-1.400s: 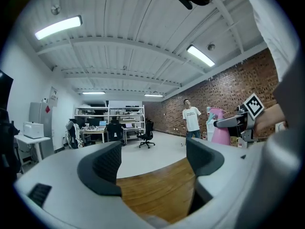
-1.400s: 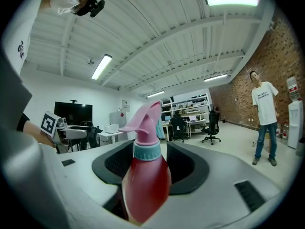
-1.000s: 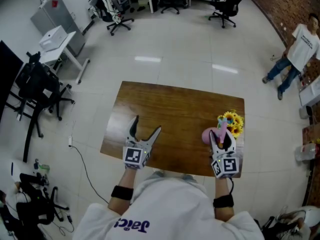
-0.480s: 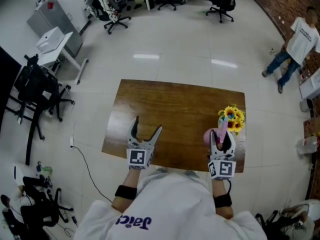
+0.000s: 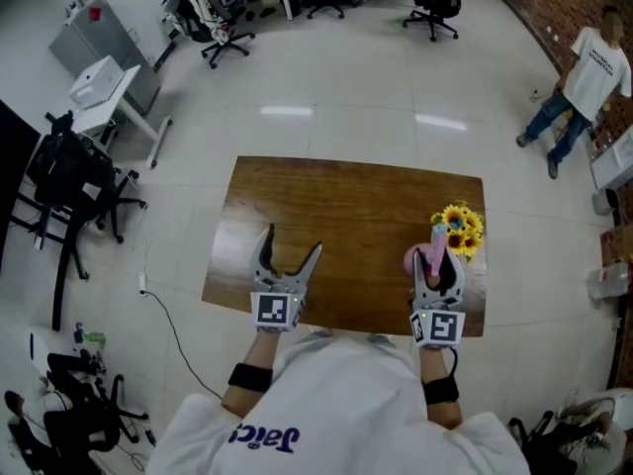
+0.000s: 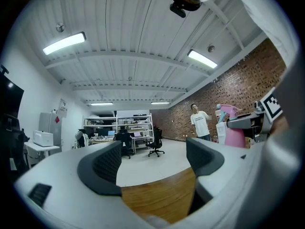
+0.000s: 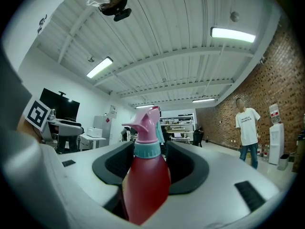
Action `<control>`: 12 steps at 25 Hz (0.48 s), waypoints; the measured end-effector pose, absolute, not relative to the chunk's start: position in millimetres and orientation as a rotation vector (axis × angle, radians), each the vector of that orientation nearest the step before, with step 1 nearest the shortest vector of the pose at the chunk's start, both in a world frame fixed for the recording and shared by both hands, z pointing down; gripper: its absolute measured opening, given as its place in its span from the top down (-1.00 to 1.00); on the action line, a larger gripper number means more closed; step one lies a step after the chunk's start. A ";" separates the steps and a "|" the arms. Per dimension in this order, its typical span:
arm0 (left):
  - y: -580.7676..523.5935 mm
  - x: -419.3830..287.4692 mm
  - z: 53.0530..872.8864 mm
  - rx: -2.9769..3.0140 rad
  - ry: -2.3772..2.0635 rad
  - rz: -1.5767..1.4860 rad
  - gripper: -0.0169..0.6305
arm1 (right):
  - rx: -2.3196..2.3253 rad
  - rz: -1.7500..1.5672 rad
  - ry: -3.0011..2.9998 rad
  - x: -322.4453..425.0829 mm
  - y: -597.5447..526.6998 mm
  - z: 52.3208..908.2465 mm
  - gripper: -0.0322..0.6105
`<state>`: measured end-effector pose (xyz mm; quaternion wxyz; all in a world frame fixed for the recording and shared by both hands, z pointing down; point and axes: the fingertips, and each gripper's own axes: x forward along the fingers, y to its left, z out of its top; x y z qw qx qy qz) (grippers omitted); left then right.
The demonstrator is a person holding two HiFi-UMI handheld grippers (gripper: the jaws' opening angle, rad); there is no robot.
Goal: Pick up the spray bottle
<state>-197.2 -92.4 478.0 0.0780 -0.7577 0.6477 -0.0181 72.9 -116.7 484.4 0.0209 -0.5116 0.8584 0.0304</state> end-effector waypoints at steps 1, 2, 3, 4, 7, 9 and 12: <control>-92.8 -198.1 477.7 -2.264 1.942 -0.057 -0.40 | -1.587 0.095 2.657 73.4 -116.8 483.5 0.22; -93.1 -199.1 477.2 -2.259 1.946 -0.059 -0.40 | -1.590 0.093 2.645 74.4 -117.2 482.2 0.22; -93.1 -200.0 477.0 -2.256 1.953 -0.058 -0.40 | -1.594 0.091 2.628 75.5 -117.8 480.3 0.22; -93.2 -200.8 477.2 -2.256 1.962 -0.054 -0.40 | -1.601 0.088 2.612 76.5 -118.3 478.7 0.22; -94.0 -203.3 478.6 -2.256 1.971 -0.057 -0.40 | -1.624 0.097 2.633 77.5 -118.8 480.8 0.22; -95.0 -203.7 479.7 -2.263 1.975 -0.056 -0.40 | -1.625 0.104 2.650 76.6 -119.2 481.9 0.22; -96.8 -202.7 482.0 -2.285 1.985 -0.043 -0.40 | -1.603 0.103 2.656 71.6 -119.7 480.9 0.22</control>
